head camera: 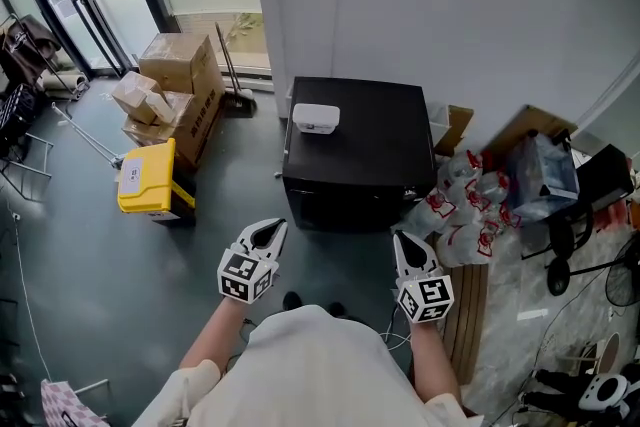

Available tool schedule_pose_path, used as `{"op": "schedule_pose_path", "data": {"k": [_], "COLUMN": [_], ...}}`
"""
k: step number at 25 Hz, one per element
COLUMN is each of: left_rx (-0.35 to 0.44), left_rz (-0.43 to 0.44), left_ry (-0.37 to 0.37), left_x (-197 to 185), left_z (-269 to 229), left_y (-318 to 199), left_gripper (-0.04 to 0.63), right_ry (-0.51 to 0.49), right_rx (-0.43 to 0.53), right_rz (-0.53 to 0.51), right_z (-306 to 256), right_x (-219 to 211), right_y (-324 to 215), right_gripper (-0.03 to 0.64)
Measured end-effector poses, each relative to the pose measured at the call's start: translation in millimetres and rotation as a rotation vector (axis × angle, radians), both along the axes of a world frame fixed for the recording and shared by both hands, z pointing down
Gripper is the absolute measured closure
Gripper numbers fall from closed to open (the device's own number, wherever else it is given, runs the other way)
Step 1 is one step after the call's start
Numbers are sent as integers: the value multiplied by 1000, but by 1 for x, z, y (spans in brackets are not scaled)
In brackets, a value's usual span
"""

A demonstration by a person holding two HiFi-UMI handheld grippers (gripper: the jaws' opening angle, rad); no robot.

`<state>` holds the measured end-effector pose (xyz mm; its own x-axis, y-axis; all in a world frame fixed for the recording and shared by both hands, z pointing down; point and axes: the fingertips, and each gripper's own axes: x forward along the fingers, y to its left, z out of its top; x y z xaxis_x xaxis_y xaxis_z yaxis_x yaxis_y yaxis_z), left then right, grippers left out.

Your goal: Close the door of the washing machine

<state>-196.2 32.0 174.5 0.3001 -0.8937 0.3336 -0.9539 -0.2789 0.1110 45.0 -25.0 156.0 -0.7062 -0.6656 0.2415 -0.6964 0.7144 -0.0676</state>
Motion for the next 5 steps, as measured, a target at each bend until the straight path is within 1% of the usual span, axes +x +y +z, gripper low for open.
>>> {"op": "schedule_pose_path", "data": {"k": [5], "left_rx": [4], "left_rz": [-2], "left_ry": [7], "left_x": [3], "left_z": [3], "left_y": [0], "left_gripper": [588], "right_ry": [-9], "right_rx": [6], "right_rz": [7], "right_z": [-2], "right_x": [3], "right_y": [-2], "right_gripper": [586]}}
